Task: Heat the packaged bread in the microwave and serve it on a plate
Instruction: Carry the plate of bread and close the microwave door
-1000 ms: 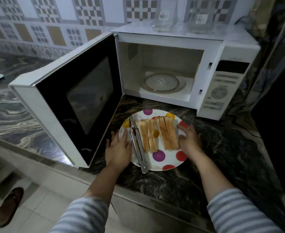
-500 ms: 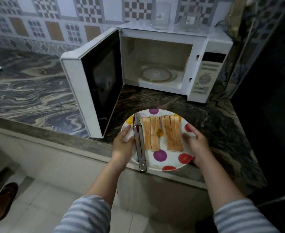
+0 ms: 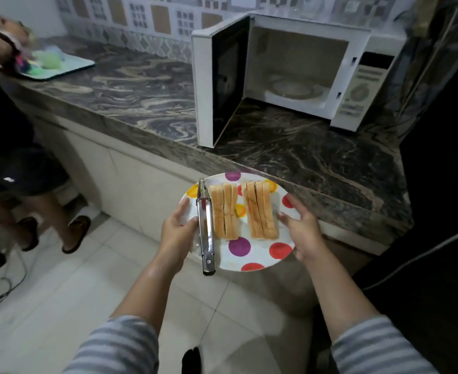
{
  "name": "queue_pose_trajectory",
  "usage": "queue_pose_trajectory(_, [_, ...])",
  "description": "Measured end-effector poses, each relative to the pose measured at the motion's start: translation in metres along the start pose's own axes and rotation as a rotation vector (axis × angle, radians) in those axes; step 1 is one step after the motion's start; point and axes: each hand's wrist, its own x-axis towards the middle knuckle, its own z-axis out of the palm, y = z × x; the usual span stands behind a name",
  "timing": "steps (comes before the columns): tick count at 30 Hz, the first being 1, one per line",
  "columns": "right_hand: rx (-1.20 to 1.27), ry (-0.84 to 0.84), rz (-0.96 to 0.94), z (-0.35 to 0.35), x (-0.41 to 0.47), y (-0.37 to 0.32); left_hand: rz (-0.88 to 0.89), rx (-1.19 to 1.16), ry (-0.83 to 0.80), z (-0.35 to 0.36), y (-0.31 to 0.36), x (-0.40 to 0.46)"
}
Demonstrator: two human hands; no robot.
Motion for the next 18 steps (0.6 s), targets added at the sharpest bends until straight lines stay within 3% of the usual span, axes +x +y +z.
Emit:
queue_pose_trajectory(9, [0.007, -0.155, -0.051, 0.119, -0.016, 0.018, 0.035, 0.016, 0.151, -0.120, 0.002, 0.003])
queue_pose_trajectory(18, [0.024, -0.176, -0.097, 0.286, 0.022, 0.009, 0.054, 0.048, 0.186, -0.247, 0.037, 0.107])
